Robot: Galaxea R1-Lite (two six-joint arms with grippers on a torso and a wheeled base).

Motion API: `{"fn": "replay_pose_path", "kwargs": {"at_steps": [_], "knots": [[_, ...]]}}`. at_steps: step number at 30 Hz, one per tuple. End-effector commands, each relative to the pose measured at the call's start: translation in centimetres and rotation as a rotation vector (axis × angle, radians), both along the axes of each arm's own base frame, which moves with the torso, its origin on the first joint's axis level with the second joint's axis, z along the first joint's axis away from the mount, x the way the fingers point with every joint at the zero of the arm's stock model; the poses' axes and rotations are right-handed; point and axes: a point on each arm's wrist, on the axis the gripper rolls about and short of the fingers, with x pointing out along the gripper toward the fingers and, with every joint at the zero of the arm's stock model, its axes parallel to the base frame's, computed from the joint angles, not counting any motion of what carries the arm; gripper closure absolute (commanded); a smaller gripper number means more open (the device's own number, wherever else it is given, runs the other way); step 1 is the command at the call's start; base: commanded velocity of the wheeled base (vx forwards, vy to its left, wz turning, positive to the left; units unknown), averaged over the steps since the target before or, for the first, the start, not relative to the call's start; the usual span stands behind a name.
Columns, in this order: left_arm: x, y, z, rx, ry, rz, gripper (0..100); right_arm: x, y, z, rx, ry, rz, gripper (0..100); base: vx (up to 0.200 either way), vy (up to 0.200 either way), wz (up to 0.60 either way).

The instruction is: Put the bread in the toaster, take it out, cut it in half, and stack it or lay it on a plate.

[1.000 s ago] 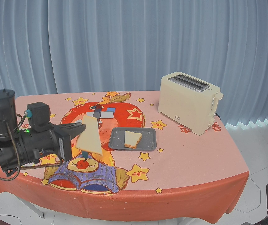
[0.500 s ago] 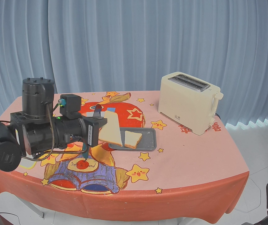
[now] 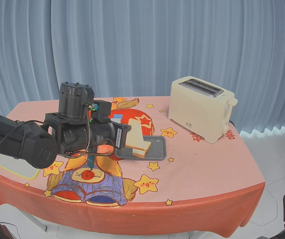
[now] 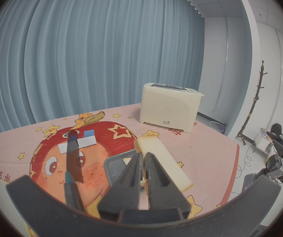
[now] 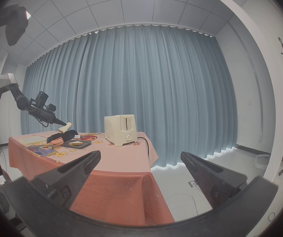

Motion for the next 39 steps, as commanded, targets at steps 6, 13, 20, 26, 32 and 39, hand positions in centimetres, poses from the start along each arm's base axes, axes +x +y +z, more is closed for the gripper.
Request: {"fn": "replay_pose_path", "kwargs": {"at_steps": [6,13,20,26,32,39], "knots": [[2.1,-0.9,-2.6,0.023,0.059,-0.011,100,0.0,0.0,-0.5,0.000,0.001,0.000,0,0.000,0.000,0.00],[3.2,-1.5,-3.3,0.024,0.063,-0.010,100,0.0,0.0,-0.5,0.000,0.001,0.000,0,0.000,0.000,0.00],[4.5,-1.6,-4.1,0.026,0.074,-0.003,100,0.0,0.0,-0.5,0.000,0.001,0.000,0,0.000,0.000,0.00],[4.8,-1.5,-4.9,0.029,0.095,-0.011,100,0.0,0.0,-0.5,0.000,0.001,0.000,0,0.000,0.000,0.00],[4.8,-1.5,-5.2,0.033,0.104,-0.012,100,0.0,0.0,-0.5,0.000,0.001,0.000,0,0.000,0.000,0.00],[4.7,-1.4,-5.1,0.033,0.104,-0.011,100,0.0,0.0,-0.5,0.000,0.001,0.000,0,0.000,0.000,0.00]]}}
